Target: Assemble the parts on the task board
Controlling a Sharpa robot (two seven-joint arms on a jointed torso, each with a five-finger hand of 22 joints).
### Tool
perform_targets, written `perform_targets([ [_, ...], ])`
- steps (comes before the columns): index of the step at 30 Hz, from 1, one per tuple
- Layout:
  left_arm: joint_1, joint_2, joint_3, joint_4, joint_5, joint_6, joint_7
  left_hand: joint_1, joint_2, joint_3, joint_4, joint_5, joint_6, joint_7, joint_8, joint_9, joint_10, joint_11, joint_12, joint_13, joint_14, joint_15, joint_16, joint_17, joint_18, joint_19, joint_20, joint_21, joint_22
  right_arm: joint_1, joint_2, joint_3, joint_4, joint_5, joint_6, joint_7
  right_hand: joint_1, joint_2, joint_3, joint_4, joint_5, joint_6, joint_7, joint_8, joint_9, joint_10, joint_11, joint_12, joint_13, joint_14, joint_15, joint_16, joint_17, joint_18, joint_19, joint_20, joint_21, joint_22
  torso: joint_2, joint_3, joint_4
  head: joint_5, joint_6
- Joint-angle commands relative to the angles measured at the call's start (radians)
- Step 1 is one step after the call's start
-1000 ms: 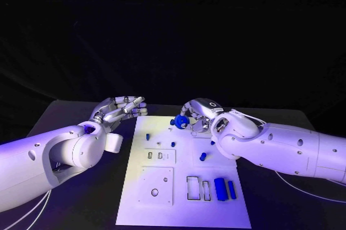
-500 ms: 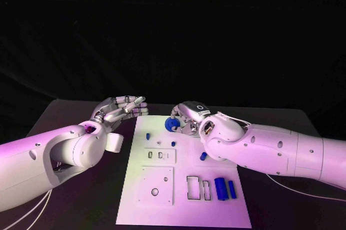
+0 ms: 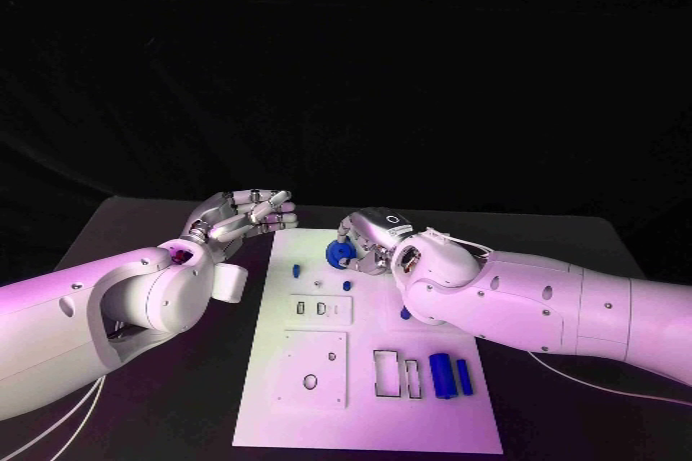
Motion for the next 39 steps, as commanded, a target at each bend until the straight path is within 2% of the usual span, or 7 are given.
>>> perform_targets([
  [1, 0.001, 0.001, 0.001, 0.002, -0.001, 0.021, 0.001, -0.004, 0.004, -0.006, 0.003, -0.004, -0.005, 0.011, -0.006, 0.001, 0.0, 0.009, -0.005, 0.001, -0.007, 0.001, -0.005, 0.002, 0.005, -0.001, 0.005, -0.006, -0.001, -0.002, 0.002, 0.0, -0.002, -0.021, 0.021, -0.008, -0.001, 0.003, 0.006, 0.0, 0.003, 0.039, -0.035, 0.001, 0.014, 0.075, -0.002, -0.002, 0.218, 0.105, -0.004, 0.003, 0.249, -0.009, 0.007, 0.001, 0.003, 0.0, -0.001, 0.0004, -0.0002, 0.001, -0.001],
  [4, 0.001, 0.001, 0.001, 0.002, -0.001, 0.024, -0.001, -0.003, 0.006, -0.007, 0.003, -0.006, -0.006, 0.011, -0.006, 0.002, 0.0, 0.009, -0.007, 0.002, -0.008, 0.001, -0.006, 0.003, 0.005, 0.0, 0.005, -0.007, -0.002, -0.003, 0.005, 0.0, -0.008, -0.021, 0.018, -0.008, -0.007, -0.003, 0.012, 0.0, 0.0, 0.032, -0.032, -0.006, 0.013, 0.072, 0.0, -0.005, 0.214, 0.104, -0.003, 0.002, 0.245, -0.008, 0.005, 0.002, 0.0, -0.002, 0.0, 0.0007, -0.0004, 0.002, -0.001],
  [11, 0.001, 0.001, 0.001, 0.003, -0.002, 0.024, -0.002, -0.004, 0.006, -0.008, 0.003, -0.006, -0.006, 0.011, -0.006, 0.002, 0.0, 0.009, -0.007, 0.002, -0.008, 0.001, -0.007, 0.003, 0.005, 0.0, 0.005, -0.007, -0.003, -0.003, 0.012, -0.001, -0.018, -0.016, 0.013, -0.003, -0.038, -0.032, 0.033, -0.004, -0.017, -0.043, 0.001, -0.07, -0.012, 0.043, 0.029, -0.033, 0.176, 0.103, 0.021, 0.0, 0.238, -0.007, -0.004, 0.02, -0.014, -0.008, 0.0, 0.0001, -0.0001, 0.002, -0.001],
  [18, 0.001, 0.001, 0.001, 0.004, -0.002, 0.026, -0.004, -0.004, 0.006, -0.008, 0.003, -0.006, -0.006, 0.011, -0.006, 0.002, 0.0, 0.009, -0.007, 0.002, -0.008, 0.001, -0.007, 0.003, 0.005, 0.0, 0.005, -0.007, -0.003, -0.003, 0.017, -0.001, -0.027, -0.006, 0.02, 0.003, -0.06, -0.042, 0.022, -0.005, -0.037, -0.093, 0.015, -0.103, -0.031, 0.03, 0.042, -0.045, 0.16, 0.102, 0.033, 0.0, 0.236, -0.005, -0.008, 0.032, -0.021, -0.009, 0.0, 0.0003, -0.0006, 0.001, -0.002],
  [30, 0.001, 0.0, 0.001, 0.003, -0.002, 0.025, -0.004, -0.004, 0.006, -0.008, 0.003, -0.006, -0.006, 0.011, -0.006, 0.002, 0.0, 0.009, -0.007, 0.002, -0.008, 0.001, -0.007, 0.003, 0.005, 0.0, 0.005, -0.007, -0.003, -0.003, 0.001, -0.001, -0.011, 0.006, 0.016, 0.008, -0.074, -0.039, 0.009, -0.002, -0.027, -0.082, 0.015, -0.098, -0.034, 0.029, 0.043, -0.045, 0.16, 0.102, 0.036, 0.0, 0.235, -0.005, -0.008, 0.036, -0.022, -0.007, -0.001, 0.0014, -0.0009, 0.002, -0.002],
  [34, 0.001, 0.0, 0.001, 0.002, -0.002, 0.026, -0.004, -0.004, 0.006, -0.008, 0.003, -0.006, -0.006, 0.011, -0.006, 0.002, 0.0, 0.009, -0.007, 0.002, -0.008, 0.001, -0.007, 0.003, 0.005, 0.0, 0.005, -0.007, -0.003, -0.004, -0.036, -0.001, 0.027, 0.025, -0.012, 0.012, -0.075, -0.035, 0.009, -0.002, -0.014, -0.075, 0.013, -0.095, -0.035, 0.031, 0.042, -0.043, 0.162, 0.102, 0.035, -0.001, 0.234, -0.004, -0.007, 0.036, -0.022, -0.006, -0.002, 0.0019, -0.0008, 0.001, 0.0],
  [39, 0.001, -0.003, 0.001, 0.0, -0.002, 0.025, -0.003, -0.004, 0.006, -0.008, 0.003, -0.006, -0.006, 0.011, -0.006, 0.002, 0.0, 0.009, -0.007, 0.002, -0.008, 0.001, -0.007, 0.003, 0.005, 0.0, 0.005, -0.007, -0.003, 0.003, -0.134, 0.002, 0.107, 0.123, -0.053, 0.041, -0.077, -0.031, 0.01, -0.002, -0.004, -0.068, 0.012, -0.092, -0.035, 0.033, 0.041, -0.041, 0.164, 0.101, 0.034, -0.001, 0.232, -0.004, -0.006, 0.036, -0.022, -0.005, -0.006, 0.0025, -0.0067, 0.0, 0.002],
])
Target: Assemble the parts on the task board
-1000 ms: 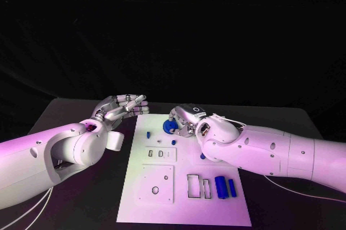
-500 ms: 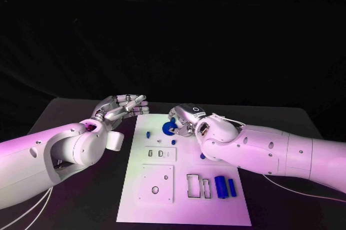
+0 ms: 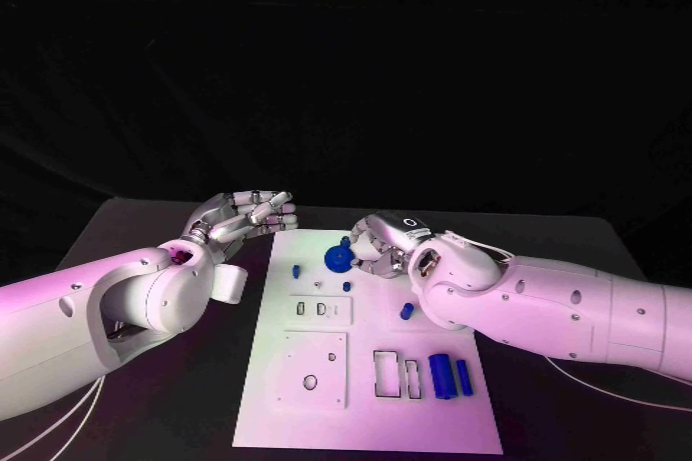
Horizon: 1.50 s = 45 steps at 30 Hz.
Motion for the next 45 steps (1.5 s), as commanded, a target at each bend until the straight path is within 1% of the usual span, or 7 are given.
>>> perform_targets([
  [1, 0.001, -0.001, 0.001, 0.0, -0.002, 0.018, 0.005, -0.004, 0.006, -0.005, 0.0, -0.006, -0.006, 0.011, -0.006, 0.001, 0.0, 0.009, -0.002, 0.001, -0.008, 0.001, -0.007, 0.001, 0.005, 0.0, 0.005, -0.007, -0.001, 0.008, -0.052, 0.003, 0.04, 0.115, -0.045, 0.04, -0.007, 0.002, -0.004, 0.002, 0.004, 0.01, 0.001, 0.007, -0.001, 0.031, 0.003, 0.0, 0.163, 0.099, 0.003, -0.001, 0.231, -0.004, 0.002, 0.005, -0.007, 0.0, -0.003, 0.0005, -0.0059, -0.002, 0.002],
  [7, 0.001, -0.005, 0.0, -0.003, -0.002, 0.018, 0.005, -0.004, 0.006, -0.006, 0.0, -0.007, -0.007, 0.011, -0.006, 0.001, 0.0, 0.01, -0.004, 0.001, -0.01, 0.002, -0.008, 0.002, 0.005, 0.0, 0.006, -0.008, -0.002, 0.035, -0.195, 0.005, 0.098, 0.344, -0.008, 0.146, 0.009, 0.002, 0.004, -0.01, 0.004, 0.013, 0.0, 0.007, -0.004, 0.017, 0.002, -0.013, 0.146, 0.098, 0.001, -0.003, 0.224, 0.0, -0.009, 0.005, -0.024, -0.014, -0.011, 0.0042, -0.0189, -0.004, 0.002],
  [13, 0.001, -0.004, 0.0, -0.006, -0.002, 0.022, 0.009, -0.004, 0.006, -0.006, 0.0, -0.007, -0.007, 0.011, -0.006, 0.001, 0.0, 0.01, -0.004, 0.001, -0.01, 0.002, -0.008, 0.002, 0.005, 0.0, 0.006, -0.008, -0.002, 0.044, -0.264, 0.004, 0.073, 0.423, 0.057, 0.253, 0.033, 0.001, 0.021, -0.031, -0.002, 0.003, 0.004, -0.001, -0.012, -0.004, 0.005, -0.032, 0.122, 0.099, 0.004, -0.002, 0.232, 0.005, -0.027, 0.006, -0.049, -0.033, -0.016, 0.0092, -0.028, -0.007, 0.004],
  [19, 0.001, 0.0, 0.0, -0.009, -0.002, 0.027, 0.011, -0.004, 0.006, -0.006, 0.0, -0.007, -0.007, 0.011, -0.006, 0.001, 0.0, 0.01, -0.004, 0.001, -0.01, 0.002, -0.008, 0.002, 0.005, 0.0, 0.006, -0.008, -0.002, 0.045, -0.299, 0.002, 0.031, 0.425, 0.116, 0.3, 0.047, -0.006, 0.03, -0.045, 0.01, -0.001, 0.007, -0.005, -0.018, -0.007, 0.008, -0.034, 0.119, 0.1, 0.007, 0.0, 0.237, 0.006, -0.032, 0.007, -0.056, -0.036, -0.017, 0.0137, -0.0294, -0.012, 0.0],
  [30, 0.0, -0.001, -0.001, -0.015, -0.002, 0.031, 0.01, -0.003, 0.007, -0.007, -0.001, -0.007, -0.007, 0.011, -0.006, 0.002, 0.0, 0.01, -0.005, 0.001, -0.011, 0.002, -0.009, 0.002, 0.005, 0.001, 0.006, -0.008, -0.003, 0.03, -0.31, -0.002, -0.021, 0.412, 0.16, 0.297, 0.054, -0.009, 0.039, -0.054, 0.025, -0.006, 0.01, -0.009, -0.023, -0.008, 0.01, -0.035, 0.118, 0.1, 0.009, -0.001, 0.235, 0.006, -0.034, 0.009, -0.059, -0.036, -0.014, 0.01, -0.0264, -0.011, -0.012],
  [33, 0.0, -0.002, -0.001, -0.016, -0.002, 0.033, 0.01, -0.003, 0.007, -0.007, -0.001, -0.007, -0.007, 0.011, -0.006, 0.002, 0.0, 0.01, -0.005, 0.001, -0.011, 0.002, -0.009, 0.002, 0.005, 0.001, 0.006, -0.008, -0.003, 0.027, -0.31, -0.003, -0.033, 0.412, 0.165, 0.3, 0.052, -0.012, 0.039, -0.054, 0.025, -0.007, 0.01, -0.01, -0.024, -0.009, 0.011, -0.036, 0.117, 0.099, 0.009, -0.001, 0.234, 0.006, -0.035, 0.009, -0.06, -0.037, -0.014, 0.0119, -0.0261, -0.013, -0.013],
  [45, -0.001, 0.002, -0.001, -0.024, -0.002, 0.035, 0.01, -0.002, 0.008, -0.007, -0.001, -0.007, -0.007, 0.011, -0.006, 0.002, 0.001, 0.01, -0.006, 0.001, -0.011, 0.002, -0.01, 0.003, 0.005, 0.001, 0.006, -0.008, -0.004, 0.013, -0.307, -0.003, -0.048, 0.386, 0.183, 0.3, 0.039, -0.019, 0.034, -0.051, 0.023, -0.014, 0.012, -0.014, -0.028, -0.011, 0.013, -0.037, 0.115, 0.099, 0.011, -0.001, 0.234, 0.007, -0.035, 0.011, -0.063, -0.037, -0.013, 0.0119, -0.0266, -0.015, -0.018],
])
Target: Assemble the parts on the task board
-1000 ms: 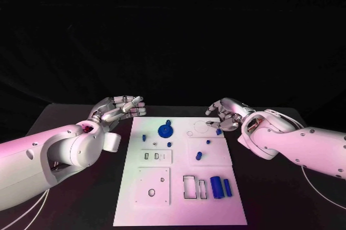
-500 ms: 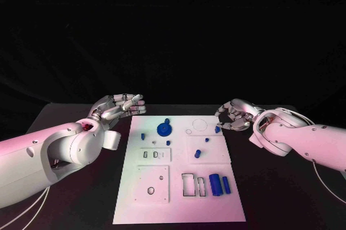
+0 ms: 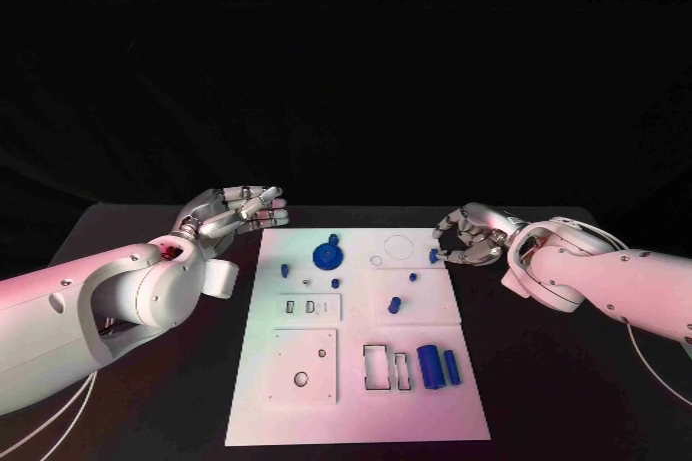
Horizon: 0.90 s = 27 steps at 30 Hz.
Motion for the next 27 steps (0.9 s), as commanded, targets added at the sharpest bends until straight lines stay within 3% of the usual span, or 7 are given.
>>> perform_targets([
  [1, 0.0, 0.003, 0.0, 0.0, -0.002, 0.021, 0.01, -0.002, 0.008, -0.007, -0.001, -0.007, -0.007, 0.011, -0.006, 0.001, -0.001, 0.007, -0.006, 0.002, -0.007, -0.002, -0.005, 0.002, 0.005, 0.001, 0.006, -0.004, -0.001, -0.004, 0.002, 0.0, -0.002, -0.022, 0.032, 0.012, -0.01, -0.011, -0.003, 0.0, 0.003, -0.01, 0.0, -0.006, -0.003, -0.005, 0.006, -0.006, 0.115, 0.096, 0.008, -0.001, 0.233, 0.007, -0.007, 0.004, -0.005, -0.001, 0.0, 0.0012, -0.0008, -0.001, -0.001],
  [15, 0.0, 0.004, 0.0, -0.003, -0.002, 0.021, 0.009, -0.001, 0.009, -0.007, -0.001, -0.006, -0.007, 0.011, -0.006, 0.001, -0.001, 0.007, -0.006, 0.002, -0.007, -0.002, -0.005, 0.002, 0.005, 0.001, 0.006, -0.005, -0.001, -0.013, 0.01, 0.0, -0.006, -0.029, 0.037, 0.01, -0.013, -0.01, -0.005, 0.001, 0.004, -0.013, 0.001, -0.007, -0.005, -0.002, 0.007, -0.003, 0.118, 0.097, 0.009, 0.0, 0.237, 0.007, -0.007, 0.005, -0.006, -0.001, 0.0, 0.0014, -0.0007, -0.003, -0.004],
  [27, 0.0, 0.006, 0.0, -0.004, -0.003, 0.021, 0.008, -0.001, 0.009, -0.007, -0.001, -0.006, -0.007, 0.011, -0.006, 0.001, -0.001, 0.007, -0.006, 0.002, -0.007, -0.002, -0.005, 0.002, 0.005, 0.001, 0.006, -0.005, -0.001, -0.02, 0.03, 0.0, -0.022, -0.046, 0.027, -0.001, -0.005, 0.01, 0.028, -0.011, 0.006, 0.03, -0.006, 0.016, -0.002, 0.009, 0.001, 0.007, 0.131, 0.098, 0.004, 0.001, 0.245, 0.006, 0.0, 0.003, -0.002, 0.008, 0.0, 0.001, -0.0007, -0.003, -0.006],
])
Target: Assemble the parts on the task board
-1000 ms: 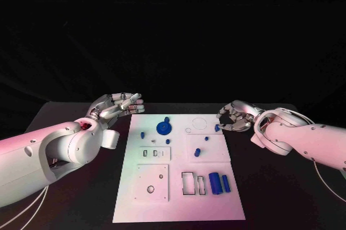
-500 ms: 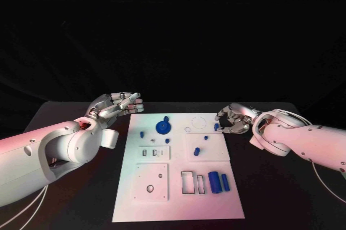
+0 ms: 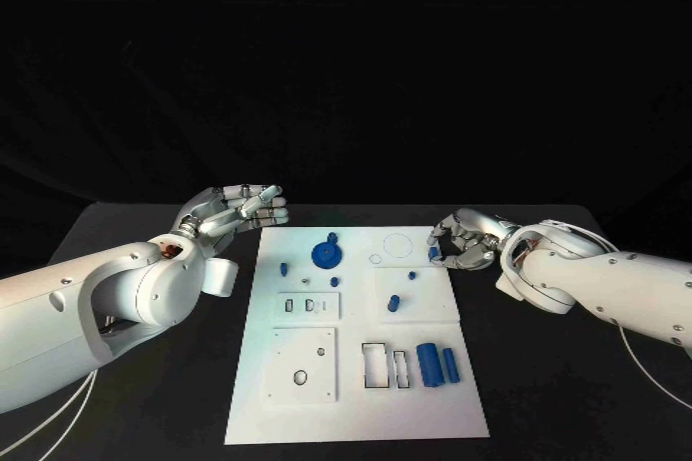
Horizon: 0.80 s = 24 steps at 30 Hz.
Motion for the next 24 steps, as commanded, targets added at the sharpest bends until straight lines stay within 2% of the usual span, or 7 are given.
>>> perform_targets([
  [1, 0.0, 0.002, 0.001, 0.001, -0.003, 0.018, 0.008, -0.001, 0.009, -0.007, -0.001, -0.006, -0.007, 0.011, -0.006, 0.002, -0.003, 0.006, -0.006, 0.001, -0.007, -0.002, -0.005, 0.001, 0.005, 0.001, 0.006, -0.005, -0.002, -0.002, 0.005, 0.0, -0.004, -0.025, 0.01, -0.003, -0.003, 0.012, 0.008, 0.0, -0.002, 0.012, -0.001, 0.006, 0.002, 0.009, 0.001, 0.007, 0.131, 0.102, 0.001, 0.001, 0.244, 0.006, 0.004, -0.001, 0.002, 0.001, 0.001, 0.0003, 0.0003, -0.001, -0.001],
  [8, 0.001, 0.001, 0.001, 0.0, -0.003, 0.018, 0.007, -0.001, 0.009, -0.007, -0.001, -0.006, -0.007, 0.011, -0.006, 0.002, -0.003, 0.006, -0.006, 0.001, -0.007, -0.002, -0.005, 0.001, 0.005, 0.001, 0.006, -0.005, -0.002, -0.004, 0.011, 0.0, -0.011, -0.028, 0.01, -0.008, -0.007, 0.015, 0.015, 0.001, -0.002, 0.02, -0.003, 0.01, 0.003, 0.01, -0.001, 0.008, 0.131, 0.101, -0.001, 0.001, 0.241, 0.006, 0.004, -0.002, 0.001, 0.001, 0.0, -0.0007, 0.0001, -0.002, -0.003],
  [12, 0.001, 0.001, 0.001, 0.0, -0.003, 0.017, 0.006, -0.001, 0.009, -0.007, -0.001, -0.006, -0.007, 0.011, -0.006, 0.002, -0.003, 0.006, -0.006, 0.001, -0.007, -0.002, -0.005, 0.001, 0.005, 0.001, 0.006, -0.005, -0.002, -0.005, 0.012, 0.0, -0.014, -0.028, 0.008, -0.008, -0.008, 0.016, 0.016, 0.001, -0.002, 0.021, -0.003, 0.011, 0.003, 0.01, -0.001, 0.008, 0.131, 0.101, -0.001, 0.0, 0.241, 0.006, 0.004, -0.002, 0.001, 0.001, 0.0, 0.0005, 0.0004, -0.002, -0.003],
  [24, 0.001, 0.0, 0.001, 0.0, -0.003, 0.017, 0.006, -0.001, 0.009, -0.007, -0.001, -0.006, -0.007, 0.011, -0.006, 0.002, -0.003, 0.006, -0.006, 0.001, -0.007, -0.002, -0.005, 0.001, 0.005, 0.001, 0.006, -0.005, -0.002, -0.005, 0.014, 0.0, -0.022, -0.028, 0.007, -0.015, -0.009, 0.017, 0.017, 0.002, -0.002, 0.022, -0.003, 0.011, 0.003, 0.01, -0.001, 0.008, 0.131, 0.101, -0.001, 0.0, 0.241, 0.006, 0.004, -0.002, 0.001, 0.002, 0.0, 0.0005, 0.0003, -0.001, 0.0],
])
